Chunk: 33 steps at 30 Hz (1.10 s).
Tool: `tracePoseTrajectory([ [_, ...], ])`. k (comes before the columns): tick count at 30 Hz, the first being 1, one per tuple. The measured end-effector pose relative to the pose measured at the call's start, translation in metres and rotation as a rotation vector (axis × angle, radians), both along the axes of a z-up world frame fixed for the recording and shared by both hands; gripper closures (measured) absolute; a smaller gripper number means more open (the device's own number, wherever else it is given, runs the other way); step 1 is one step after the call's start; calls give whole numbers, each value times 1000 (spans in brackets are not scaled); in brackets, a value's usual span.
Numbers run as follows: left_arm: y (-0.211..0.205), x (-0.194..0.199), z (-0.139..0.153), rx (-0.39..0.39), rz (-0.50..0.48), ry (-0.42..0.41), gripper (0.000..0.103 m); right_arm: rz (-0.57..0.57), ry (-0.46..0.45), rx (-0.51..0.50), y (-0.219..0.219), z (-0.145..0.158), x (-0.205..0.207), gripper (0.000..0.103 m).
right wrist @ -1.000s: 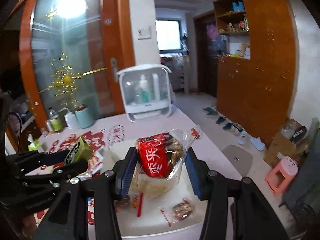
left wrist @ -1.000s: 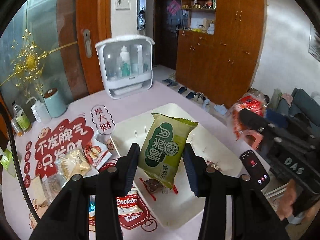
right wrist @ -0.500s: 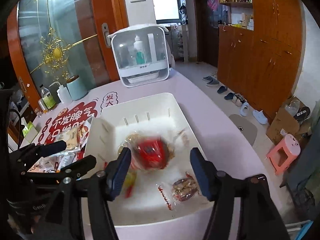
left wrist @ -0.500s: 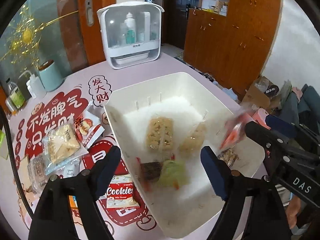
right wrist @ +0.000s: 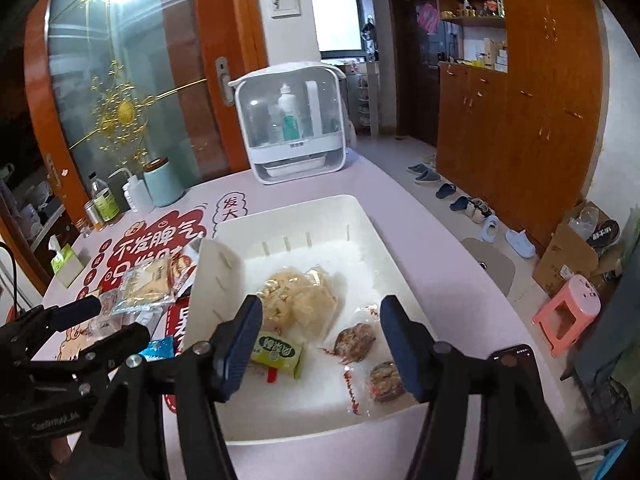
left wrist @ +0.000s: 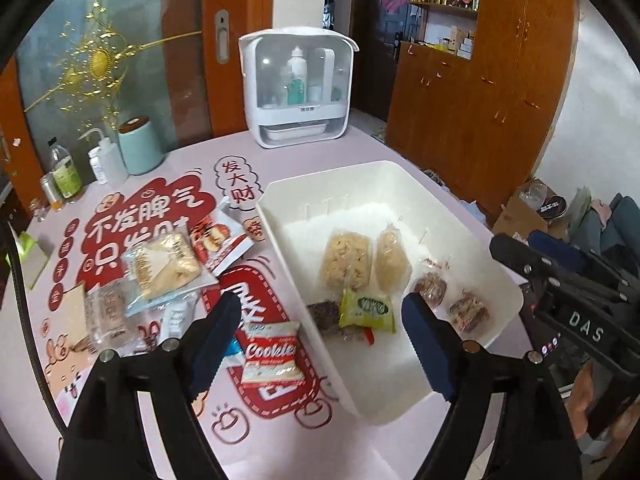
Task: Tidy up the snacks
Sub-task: 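Move both tools back to the pile toward the brown wafer bar and bread bag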
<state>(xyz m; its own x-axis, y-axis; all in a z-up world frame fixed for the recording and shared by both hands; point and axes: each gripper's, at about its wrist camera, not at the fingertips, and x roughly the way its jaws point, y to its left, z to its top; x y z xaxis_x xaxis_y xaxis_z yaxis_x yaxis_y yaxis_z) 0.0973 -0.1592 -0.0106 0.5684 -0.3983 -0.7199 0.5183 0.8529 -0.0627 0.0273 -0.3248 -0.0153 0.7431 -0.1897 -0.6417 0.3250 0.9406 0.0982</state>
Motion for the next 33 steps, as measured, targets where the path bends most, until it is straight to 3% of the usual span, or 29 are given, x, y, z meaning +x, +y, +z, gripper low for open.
tracePoseTrajectory([
  [8,47,-32,-5,64,38,-49,21,44,8,-36,27,2,-4,41],
  [19,173,-28,-13,125,266,-45,21,164,16,-48,84,6,20,41],
  [24,236,-5,-3,148,380,-65,21,262,20,-37,127,13,54,41],
  [28,273,29,3,144,417,-50,20,352,39,-16,167,17,94,41],
  [33,313,90,-14,109,445,48,19,486,122,25,230,1,159,41],
])
